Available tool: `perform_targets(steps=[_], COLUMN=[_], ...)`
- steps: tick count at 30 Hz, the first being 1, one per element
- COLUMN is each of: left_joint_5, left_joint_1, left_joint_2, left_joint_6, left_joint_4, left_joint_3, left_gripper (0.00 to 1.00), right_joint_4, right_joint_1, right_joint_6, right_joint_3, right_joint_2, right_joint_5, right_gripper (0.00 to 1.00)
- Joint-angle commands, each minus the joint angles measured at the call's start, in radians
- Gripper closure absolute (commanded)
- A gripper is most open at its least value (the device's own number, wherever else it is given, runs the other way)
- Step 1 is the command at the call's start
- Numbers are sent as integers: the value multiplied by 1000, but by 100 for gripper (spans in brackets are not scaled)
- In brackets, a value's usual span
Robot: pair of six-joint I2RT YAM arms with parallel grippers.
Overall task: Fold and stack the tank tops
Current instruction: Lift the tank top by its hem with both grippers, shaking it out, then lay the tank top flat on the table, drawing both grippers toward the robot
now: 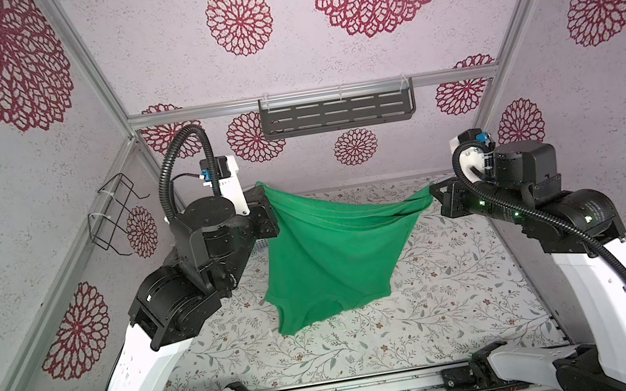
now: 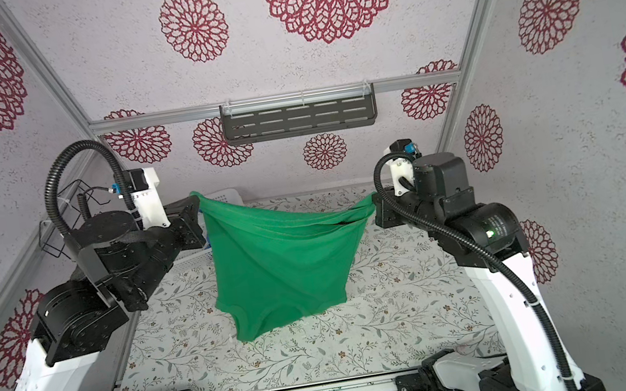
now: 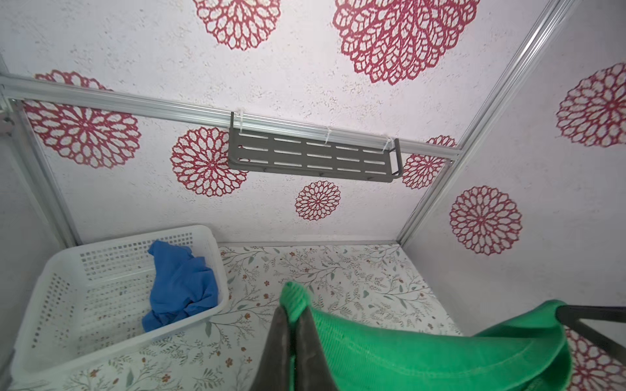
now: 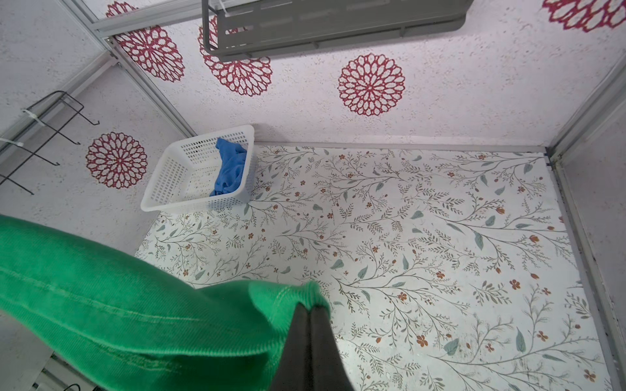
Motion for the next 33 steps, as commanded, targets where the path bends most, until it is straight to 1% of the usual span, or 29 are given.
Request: perform_targets(steps=[1, 4, 6, 8, 12, 14, 17, 18, 20, 21, 22, 23, 25, 26, 27, 28, 31, 33], left_joint_5=[75, 270, 344, 394, 433, 441, 498, 529, 572, 577, 585, 592, 592, 598, 599, 595, 584, 563], left_joint_1=[111, 262, 329, 379, 428, 449, 471, 471, 469, 471, 472, 472, 467, 463, 459, 456, 442, 422], left_joint_2=[41, 93, 165, 254, 434, 533, 728, 821, 934, 964, 964, 935, 822, 761, 672, 631, 520, 445], left_joint_6=[63, 43, 61, 90, 183, 204, 222, 241, 251, 243, 233, 227, 221, 225, 230, 226, 229, 213], left_joint_4=[-24, 32, 50, 62, 147, 184, 157, 144, 125, 134, 156, 201, 348, 444, 516, 546, 585, 608], left_joint_3=[-1, -39, -11, 47, 198, 312, 605, 723, 932, 999, 1009, 964, 750, 608, 473, 399, 175, -15], left_gripper=[100, 100, 100, 100, 100, 100, 100, 100, 100, 100, 100, 100, 100, 100, 100, 100, 100, 100], right_joint_4=[15, 53, 91, 121, 181, 193, 231, 261, 313, 327, 341, 356, 374, 385, 405, 432, 552, 591], right_joint_1=[2, -10, -34, -64, -109, -138, -176, -190, -218, -235, -248, -262, -278, -283, -287, -287, -290, -291], right_joint_6=[-37, -86, -116, -138, -190, -199, -214, -211, -202, -199, -198, -199, -211, -223, -237, -248, -273, -278], right_joint_3=[2, -11, 9, 61, 229, 351, 535, 585, 648, 674, 684, 678, 630, 579, 505, 424, 123, -78], right_joint_2=[57, 129, 195, 282, 458, 546, 667, 694, 728, 740, 742, 735, 706, 677, 639, 597, 446, 359], right_joint_5=[-5, -1, -13, -34, -28, -14, 5, -16, -79, -118, -146, -169, -188, -195, -198, -199, -208, -218], right_gripper=[100, 100, 100, 100, 100, 100, 100, 100, 100, 100, 100, 100, 100, 100, 100, 100, 100, 100])
